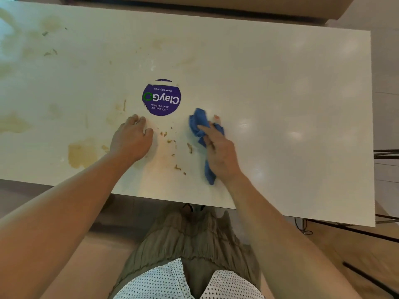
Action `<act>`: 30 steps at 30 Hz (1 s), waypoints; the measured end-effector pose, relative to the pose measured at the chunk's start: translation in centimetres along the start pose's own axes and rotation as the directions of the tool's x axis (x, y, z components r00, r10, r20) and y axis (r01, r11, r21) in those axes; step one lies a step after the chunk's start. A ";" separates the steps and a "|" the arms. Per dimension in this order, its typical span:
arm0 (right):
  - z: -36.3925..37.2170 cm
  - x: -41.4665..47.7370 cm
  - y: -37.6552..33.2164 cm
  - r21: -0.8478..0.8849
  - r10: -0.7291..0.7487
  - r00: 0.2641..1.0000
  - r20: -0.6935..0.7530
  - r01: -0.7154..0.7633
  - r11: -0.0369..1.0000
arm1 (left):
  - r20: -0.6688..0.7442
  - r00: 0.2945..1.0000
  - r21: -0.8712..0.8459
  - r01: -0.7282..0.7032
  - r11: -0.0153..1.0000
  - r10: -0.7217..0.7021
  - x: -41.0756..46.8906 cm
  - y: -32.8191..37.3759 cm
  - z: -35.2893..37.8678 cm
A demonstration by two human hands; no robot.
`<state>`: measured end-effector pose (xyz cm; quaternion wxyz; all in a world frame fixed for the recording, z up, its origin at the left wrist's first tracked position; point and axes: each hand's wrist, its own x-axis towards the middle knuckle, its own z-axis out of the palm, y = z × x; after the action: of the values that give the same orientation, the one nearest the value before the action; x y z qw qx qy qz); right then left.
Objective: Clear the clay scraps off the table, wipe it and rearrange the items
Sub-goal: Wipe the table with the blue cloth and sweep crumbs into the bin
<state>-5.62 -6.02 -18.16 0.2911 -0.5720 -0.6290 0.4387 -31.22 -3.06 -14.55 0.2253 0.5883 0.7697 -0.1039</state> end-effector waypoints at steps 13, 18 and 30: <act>3.0 -0.5 2.2 -0.232 0.038 0.963 -0.267 -0.103 0.967 | -0.050 0.998 -0.268 -0.053 0.962 0.040 0.2 -3.5 -2.1; 10.4 1.6 -1.7 -0.259 -0.016 0.974 -0.226 -0.044 0.965 | -0.142 0.990 -0.292 -0.024 0.956 -0.019 1.0 -9.9 -2.9; 26.9 5.1 -9.9 -0.365 -0.094 0.980 -0.177 0.023 0.931 | 0.063 0.989 -0.016 -0.130 0.991 0.131 5.4 -19.8 -5.2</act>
<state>-34.51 -6.58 -22.07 0.2535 -0.6361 -0.6847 0.2497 -52.38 -1.89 -14.59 0.2596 0.6325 0.7225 -0.1030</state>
